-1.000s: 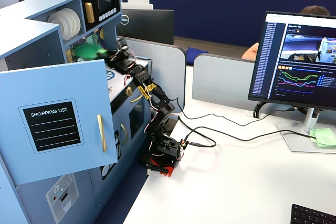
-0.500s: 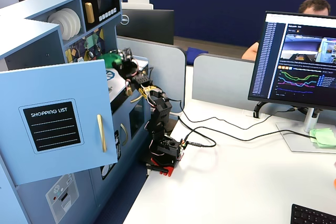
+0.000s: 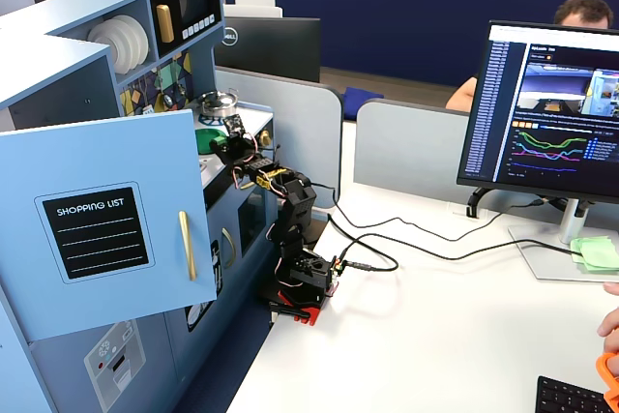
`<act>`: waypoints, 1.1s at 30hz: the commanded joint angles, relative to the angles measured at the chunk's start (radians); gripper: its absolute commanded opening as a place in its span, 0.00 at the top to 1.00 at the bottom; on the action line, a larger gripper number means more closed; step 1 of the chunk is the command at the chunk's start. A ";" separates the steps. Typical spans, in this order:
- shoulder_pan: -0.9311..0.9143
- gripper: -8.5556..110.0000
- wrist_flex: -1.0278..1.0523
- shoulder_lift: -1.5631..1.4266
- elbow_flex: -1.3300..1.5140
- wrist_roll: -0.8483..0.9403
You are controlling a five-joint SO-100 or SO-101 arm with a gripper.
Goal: Take off the lid from the green recipient and place it on the counter
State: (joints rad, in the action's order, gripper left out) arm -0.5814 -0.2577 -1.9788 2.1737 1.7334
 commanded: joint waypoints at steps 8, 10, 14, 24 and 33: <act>0.021 0.73 -0.014 -0.046 -0.061 -0.040; 0.026 0.72 0.058 -0.097 -0.120 -0.043; 0.038 0.73 0.347 -0.281 -0.236 -0.040; 0.222 0.80 1.402 -0.775 -0.135 -0.008; 0.462 0.86 1.304 -0.861 0.413 -0.117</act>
State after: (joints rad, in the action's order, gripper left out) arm -0.2194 1.1137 -2.7872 2.4206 1.6398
